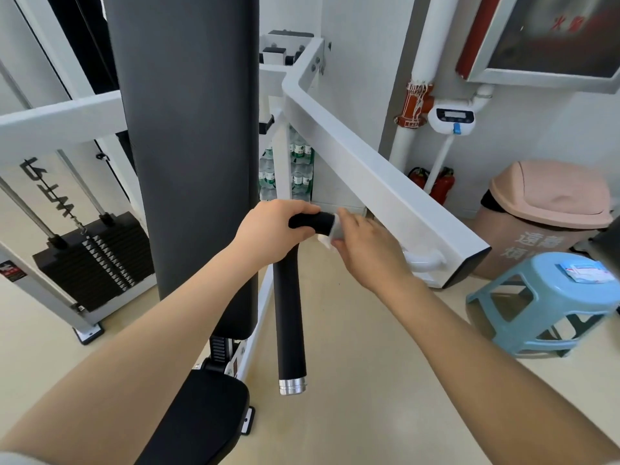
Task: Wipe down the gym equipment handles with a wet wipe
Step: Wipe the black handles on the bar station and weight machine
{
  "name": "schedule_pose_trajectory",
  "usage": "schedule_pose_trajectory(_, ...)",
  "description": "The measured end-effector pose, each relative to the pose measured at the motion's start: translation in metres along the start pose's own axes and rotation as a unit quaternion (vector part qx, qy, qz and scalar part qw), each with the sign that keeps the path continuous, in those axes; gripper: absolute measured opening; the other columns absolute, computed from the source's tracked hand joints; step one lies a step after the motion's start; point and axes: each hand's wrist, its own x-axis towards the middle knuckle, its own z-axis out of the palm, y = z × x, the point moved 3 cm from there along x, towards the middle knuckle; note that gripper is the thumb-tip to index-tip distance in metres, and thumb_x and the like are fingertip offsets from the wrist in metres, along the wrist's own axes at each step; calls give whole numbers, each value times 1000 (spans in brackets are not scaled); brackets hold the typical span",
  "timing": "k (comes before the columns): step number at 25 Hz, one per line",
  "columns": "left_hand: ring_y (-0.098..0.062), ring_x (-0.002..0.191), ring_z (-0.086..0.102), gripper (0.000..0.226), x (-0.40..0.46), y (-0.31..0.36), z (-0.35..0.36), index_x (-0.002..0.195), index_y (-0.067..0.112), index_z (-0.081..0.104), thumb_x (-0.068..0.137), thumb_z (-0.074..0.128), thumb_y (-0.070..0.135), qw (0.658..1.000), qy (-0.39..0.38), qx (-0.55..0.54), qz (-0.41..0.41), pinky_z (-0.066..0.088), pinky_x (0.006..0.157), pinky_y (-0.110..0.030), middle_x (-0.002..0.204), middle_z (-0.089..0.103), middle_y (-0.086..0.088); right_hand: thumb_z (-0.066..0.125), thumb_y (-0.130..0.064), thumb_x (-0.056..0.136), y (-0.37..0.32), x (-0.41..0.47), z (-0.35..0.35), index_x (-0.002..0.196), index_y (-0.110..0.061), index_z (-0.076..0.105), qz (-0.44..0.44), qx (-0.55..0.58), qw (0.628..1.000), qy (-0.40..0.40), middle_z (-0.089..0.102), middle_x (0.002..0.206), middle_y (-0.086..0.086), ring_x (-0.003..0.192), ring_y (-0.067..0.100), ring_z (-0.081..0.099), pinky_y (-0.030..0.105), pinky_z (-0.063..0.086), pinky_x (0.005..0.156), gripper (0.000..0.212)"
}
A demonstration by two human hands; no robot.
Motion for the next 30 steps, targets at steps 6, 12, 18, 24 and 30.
schedule_pose_trajectory(6,-16,92,62,37,4,-4,-2,123,33,57,86,61,25,999,-25,-18,11,52,82,-33,106,67,5,51,-27,93,18,-21,-7,127,-7,45,21,-63,998,10,62,113,13,99,32,57,36,38,89,40)
schedule_pose_trajectory(12,-6,98,61,35,5,-27,-12,121,25,54,87,60,25,970,-38,-238,-26,48,83,-17,114,61,11,42,0,86,-39,17,-5,137,-10,39,-65,35,997,-19,49,136,11,127,30,41,36,30,106,52)
schedule_pose_trajectory(18,-6,93,63,21,-7,-61,-32,108,23,64,94,48,24,961,-56,-270,-27,52,86,-25,100,68,8,18,-36,90,-86,-19,-5,134,-20,48,-213,58,971,-92,41,145,-6,143,8,6,26,-11,116,56)
schedule_pose_trajectory(24,-16,88,69,24,-22,-63,-22,114,15,62,92,54,22,916,-147,-371,-45,56,81,-24,99,71,-5,35,-33,97,-80,-27,2,132,-10,45,-71,99,992,20,34,149,5,140,8,14,26,17,114,43)
schedule_pose_trajectory(30,-8,62,67,24,-24,-65,-7,105,9,60,85,64,22,902,-207,-365,-103,56,63,-19,79,69,-5,43,-3,87,-94,-50,-20,99,-9,65,219,198,944,151,63,100,7,91,22,58,28,46,78,26)
